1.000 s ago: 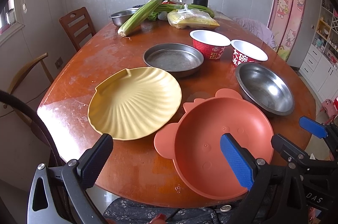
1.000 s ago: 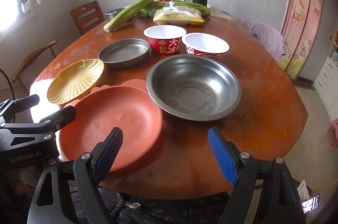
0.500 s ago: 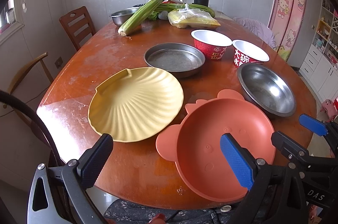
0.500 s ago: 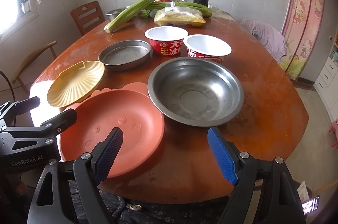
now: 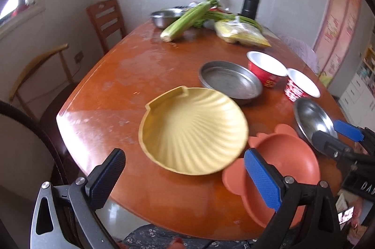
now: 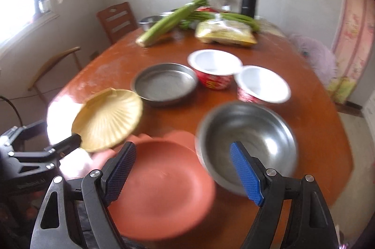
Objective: Organize plates and bowls
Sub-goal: 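Reach the left gripper to the yellow shell plate rim and close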
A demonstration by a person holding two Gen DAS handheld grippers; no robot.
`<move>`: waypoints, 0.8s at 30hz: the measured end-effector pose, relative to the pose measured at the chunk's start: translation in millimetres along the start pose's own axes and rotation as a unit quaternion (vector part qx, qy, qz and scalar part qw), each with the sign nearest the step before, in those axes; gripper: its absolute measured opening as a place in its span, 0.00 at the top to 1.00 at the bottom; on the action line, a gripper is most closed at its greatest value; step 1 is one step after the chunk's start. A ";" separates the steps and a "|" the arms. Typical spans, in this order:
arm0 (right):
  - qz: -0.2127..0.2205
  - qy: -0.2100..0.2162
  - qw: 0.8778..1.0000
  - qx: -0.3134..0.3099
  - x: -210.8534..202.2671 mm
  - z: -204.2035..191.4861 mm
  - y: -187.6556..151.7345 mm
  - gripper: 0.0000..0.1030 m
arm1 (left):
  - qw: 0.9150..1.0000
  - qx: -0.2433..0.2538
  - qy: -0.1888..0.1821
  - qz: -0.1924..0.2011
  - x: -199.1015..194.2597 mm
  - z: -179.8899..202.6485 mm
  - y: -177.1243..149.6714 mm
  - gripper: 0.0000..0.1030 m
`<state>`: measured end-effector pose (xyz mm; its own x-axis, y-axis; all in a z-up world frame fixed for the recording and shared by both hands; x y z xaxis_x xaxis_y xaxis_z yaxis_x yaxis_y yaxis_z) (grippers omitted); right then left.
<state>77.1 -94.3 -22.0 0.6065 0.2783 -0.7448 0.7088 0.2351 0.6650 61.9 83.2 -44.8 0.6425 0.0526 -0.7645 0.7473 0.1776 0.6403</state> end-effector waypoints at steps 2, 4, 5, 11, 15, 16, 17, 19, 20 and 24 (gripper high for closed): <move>-0.005 0.009 1.000 -0.022 8.9 -11.7 12.6 0.19 | 1.000 -0.016 0.005 -0.007 4.6 -14.2 0.5 0.01; -0.015 0.019 0.999 -0.037 20.1 -22.7 21.9 0.19 | 0.999 -0.027 0.009 -0.017 10.5 -26.4 -0.3 0.01; -0.020 0.027 0.998 -0.048 26.9 -28.9 25.8 0.19 | 0.999 -0.033 0.010 -0.021 13.6 -30.9 -0.4 0.01; -0.079 0.054 0.994 -0.058 75.5 -47.4 30.8 0.20 | 0.996 -0.068 0.003 -0.052 34.7 -51.4 -2.4 0.01; -0.099 0.066 0.991 -0.067 93.1 -57.4 28.6 0.25 | 0.996 -0.070 -0.002 -0.062 45.0 -51.3 -0.3 0.01; -0.104 0.066 0.990 -0.067 97.1 -58.3 28.2 0.26 | 0.995 -0.069 0.000 -0.066 47.8 -50.9 0.0 0.01; -0.109 0.067 0.990 -0.067 101.2 -59.0 28.3 0.29 | 0.995 -0.066 -0.001 -0.068 50.0 -49.4 0.6 0.02; -0.118 0.067 0.989 -0.064 110.3 -58.0 27.9 0.35 | 0.996 -0.063 -0.003 -0.070 53.4 -46.2 1.7 0.02; -0.121 0.069 0.988 -0.063 114.3 -57.5 27.8 0.38 | 0.996 -0.061 -0.004 -0.072 55.2 -44.4 2.3 0.02; -0.133 0.074 0.986 -0.063 124.4 -58.6 26.5 0.54 | 0.995 -0.059 -0.006 -0.077 61.9 -40.0 5.2 0.08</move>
Point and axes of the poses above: each gripper's, at about its wrist camera, not at the fingertips, and x roughly the way its jaws point, z to its right, y to its top, the point moved 7 cm from there along x, roughly the way its jaws point, and after that the axes turned 2 degrees about y, right-handed, at the moved point
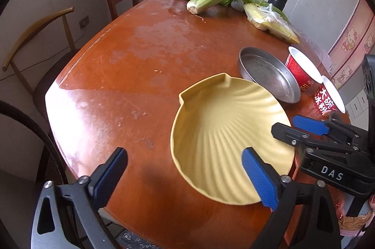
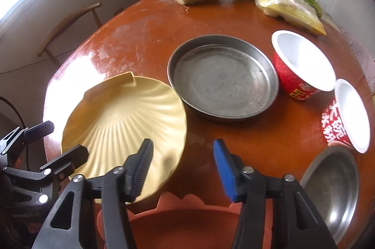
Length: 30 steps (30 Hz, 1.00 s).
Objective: Organize plates and bowls
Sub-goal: 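Reach the left gripper to the yellow shell plate rim and close, then lift the yellow shell plate with the left gripper and carry it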
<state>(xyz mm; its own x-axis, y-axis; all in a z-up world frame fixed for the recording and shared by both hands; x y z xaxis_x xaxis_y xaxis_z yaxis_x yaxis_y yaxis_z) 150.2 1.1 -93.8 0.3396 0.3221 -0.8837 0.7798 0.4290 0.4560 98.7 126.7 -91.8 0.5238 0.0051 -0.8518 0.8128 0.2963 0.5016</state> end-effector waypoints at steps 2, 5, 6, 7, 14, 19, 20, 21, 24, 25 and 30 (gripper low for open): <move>-0.004 0.002 1.000 0.000 3.9 -0.4 0.9 0.58 | 1.000 0.001 -0.001 -0.005 2.7 2.4 0.3 0.13; -0.006 0.004 1.000 -0.007 7.9 -2.8 1.9 0.60 | 1.000 0.008 -0.002 -0.010 6.0 7.4 0.1 0.21; -0.007 0.008 1.000 -0.009 9.4 -4.4 2.2 0.60 | 1.000 0.008 -0.004 -0.012 7.2 8.1 -0.5 0.24; -0.010 0.014 1.000 -0.009 11.1 -5.5 2.2 0.60 | 1.000 0.008 -0.011 -0.017 9.3 9.8 -1.0 0.33; -0.017 0.035 0.999 -0.011 15.5 -11.7 3.4 0.67 | 1.000 0.016 -0.010 -0.020 11.8 14.9 -1.6 0.49; -0.015 0.023 0.999 -0.025 14.9 -15.3 2.0 0.67 | 1.000 0.011 -0.014 -0.020 11.2 11.6 1.2 0.53; -0.015 0.022 0.999 -0.027 13.7 -16.9 0.9 0.67 | 1.000 0.011 -0.013 -0.018 10.1 10.7 2.0 0.54; -0.013 0.022 0.999 -0.029 12.8 -18.4 1.0 0.67 | 1.000 0.012 -0.010 -0.016 8.8 10.1 2.7 0.54; -0.005 0.022 0.999 -0.035 6.7 -24.3 2.9 0.67 | 1.000 0.014 -0.004 -0.008 3.8 6.4 6.2 0.53; -0.003 0.020 0.999 -0.038 4.3 -26.3 4.0 0.67 | 1.000 0.012 -0.004 -0.004 1.8 4.9 7.6 0.54; 0.013 0.014 0.998 -0.055 -7.4 -39.9 14.4 0.67 | 1.000 0.006 0.002 0.009 -6.9 -5.8 17.9 0.54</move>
Point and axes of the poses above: each gripper's, at about its wrist camera, not at the fingertips, and x roughly the way its jaws point, z to its right, y to its top, the point moved 7 cm from there along x, roughly the way its jaws point, and after that the axes turned 2 degrees about y, right-handed, at the moved point
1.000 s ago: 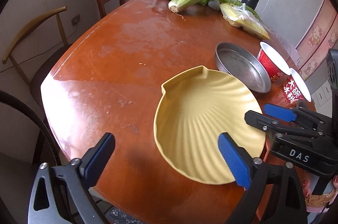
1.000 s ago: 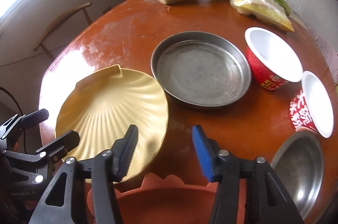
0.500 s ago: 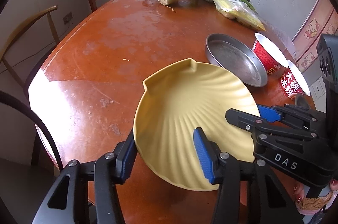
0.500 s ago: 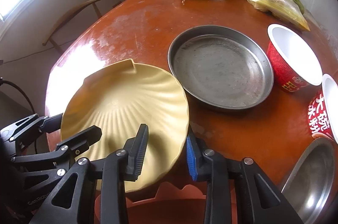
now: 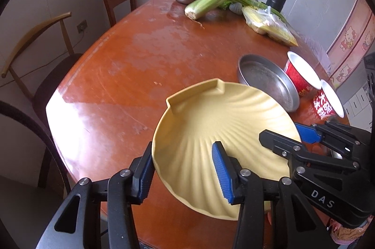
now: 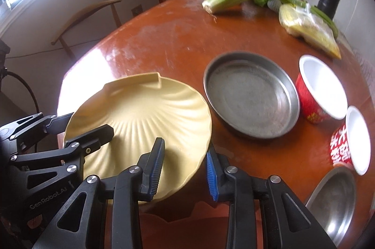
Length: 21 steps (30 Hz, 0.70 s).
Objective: Organize plates and bowls
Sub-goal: 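Lift the yellow shell plate with the left gripper and carry it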
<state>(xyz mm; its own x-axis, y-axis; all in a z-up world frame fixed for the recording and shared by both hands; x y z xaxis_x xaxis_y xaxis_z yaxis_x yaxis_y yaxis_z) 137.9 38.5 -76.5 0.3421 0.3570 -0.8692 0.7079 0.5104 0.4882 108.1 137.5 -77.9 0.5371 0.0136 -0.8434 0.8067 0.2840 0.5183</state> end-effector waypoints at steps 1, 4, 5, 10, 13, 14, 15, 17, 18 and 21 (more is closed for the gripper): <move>0.003 0.003 1.000 0.000 -1.6 -2.5 3.8 0.67 | 1.000 -0.001 0.004 0.007 -2.5 -3.3 4.5 0.54; 0.014 0.005 1.000 -0.002 -4.4 -9.5 17.7 0.67 | 1.000 0.001 0.012 0.020 -7.0 -10.4 15.8 0.54; 0.016 0.005 1.000 -0.001 -4.1 -10.1 20.9 0.67 | 1.000 0.002 0.014 0.024 -8.2 -12.6 19.7 0.54; 0.024 0.003 1.000 0.003 4.0 -12.9 38.9 0.67 | 0.999 0.000 0.022 0.031 -2.9 -20.1 35.6 0.54; 0.024 0.005 1.000 0.008 10.1 -12.2 44.6 0.67 | 0.999 0.004 0.029 0.035 4.7 -23.5 43.4 0.54; 0.022 0.004 1.000 0.009 13.3 -11.8 46.5 0.67 | 0.999 0.004 0.029 0.034 7.6 -24.3 45.0 0.54; 0.020 0.002 1.000 0.011 16.4 -10.5 47.8 0.67 | 0.999 0.005 0.030 0.033 10.1 -24.9 45.7 0.54; 0.015 0.001 1.000 0.015 23.0 -8.6 49.2 0.67 | 0.999 0.006 0.032 0.029 15.8 -25.9 47.1 0.54; 0.013 0.001 1.000 0.018 26.0 -7.5 48.9 0.67 | 0.999 0.009 0.034 0.028 18.1 -25.7 47.7 0.54; 0.004 0.003 1.000 0.022 32.7 -5.7 48.1 0.67 | 0.999 0.013 0.036 0.023 25.5 -25.9 48.2 0.53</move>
Point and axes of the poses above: each gripper's, at about its wrist camera, not at the fingertips, and x roughly the way its jaws point, z to its right, y to its top, the point moved 7 cm from there along x, roughly the way its jaws point, and after that the axes turned 2 degrees about y, right-handed, at the moved point
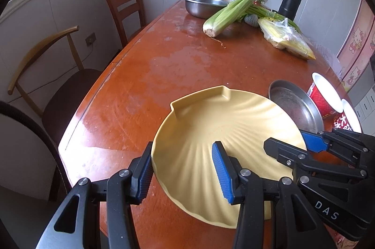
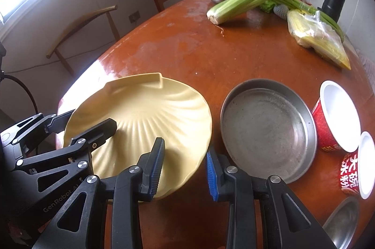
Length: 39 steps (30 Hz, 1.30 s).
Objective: Organize plates and bowls
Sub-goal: 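Lift the yellow shell plate with the left gripper and carry it, then lower the yellow plate onto the table and open the left gripper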
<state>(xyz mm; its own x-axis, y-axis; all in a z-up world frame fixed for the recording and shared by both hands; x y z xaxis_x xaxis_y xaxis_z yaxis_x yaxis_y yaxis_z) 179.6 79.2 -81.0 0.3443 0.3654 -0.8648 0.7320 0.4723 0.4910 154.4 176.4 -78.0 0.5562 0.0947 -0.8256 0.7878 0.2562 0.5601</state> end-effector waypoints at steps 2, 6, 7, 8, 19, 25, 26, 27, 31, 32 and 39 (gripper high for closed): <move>-0.006 -0.001 1.000 0.001 4.0 1.0 -0.4 0.67 | 1.000 0.000 -0.001 -0.005 3.8 0.0 -0.9 0.53; -0.014 0.000 1.000 0.006 11.9 3.7 -1.2 0.67 | 1.000 0.004 0.001 -0.009 10.4 -0.5 -1.4 0.53; -0.015 -0.001 1.000 0.008 13.1 4.6 -1.3 0.67 | 1.000 0.005 0.000 -0.011 12.5 -0.4 -1.5 0.53; -0.016 -0.002 1.000 0.008 14.2 4.9 -1.7 0.67 | 1.000 0.005 -0.001 -0.013 14.1 -0.6 -1.8 0.53; -0.029 -0.004 0.999 0.013 25.4 9.6 -6.3 0.67 | 1.000 0.009 -0.001 -0.021 24.1 1.1 -3.0 0.53; -0.026 0.000 1.000 0.014 22.6 9.2 -7.3 0.67 | 1.000 0.009 0.001 -0.022 24.5 0.9 -3.6 0.53; -0.025 0.001 1.000 0.015 21.4 9.1 -7.4 0.67 | 1.000 0.009 0.001 -0.022 24.4 1.1 -3.8 0.53; -0.024 0.000 1.000 0.015 20.5 9.3 -7.3 0.67 | 1.000 0.008 0.003 -0.023 24.4 0.6 -3.9 0.53; -0.017 -0.004 1.000 0.018 14.4 10.8 -7.4 0.67 | 1.000 0.010 0.010 -0.022 19.8 0.1 -4.9 0.52; -0.013 -0.006 1.000 0.019 11.5 11.5 -7.3 0.67 | 1.000 0.009 0.012 -0.019 17.5 -1.0 -4.9 0.51; 0.019 -0.014 0.999 0.025 -16.3 17.4 -9.3 0.67 | 1.000 0.002 0.020 0.012 -12.8 -6.2 -0.2 0.42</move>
<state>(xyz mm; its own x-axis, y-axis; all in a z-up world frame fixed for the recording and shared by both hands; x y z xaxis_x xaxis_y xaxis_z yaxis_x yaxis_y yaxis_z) 177.4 54.9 -73.3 0.3890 0.3598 -0.8481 0.7462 0.4169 0.5191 145.5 181.1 -68.0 0.5642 0.1397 -0.8138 0.7755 0.2487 0.5803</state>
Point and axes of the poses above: each gripper's, at about its wrist camera, not at the fingertips, and x roughly the way its jaws point, z to its right, y to its top, the point moved 7 cm from there along x, roughly the way its jaws point, and after that the axes turned 2 degrees about y, right-handed, at the moved point
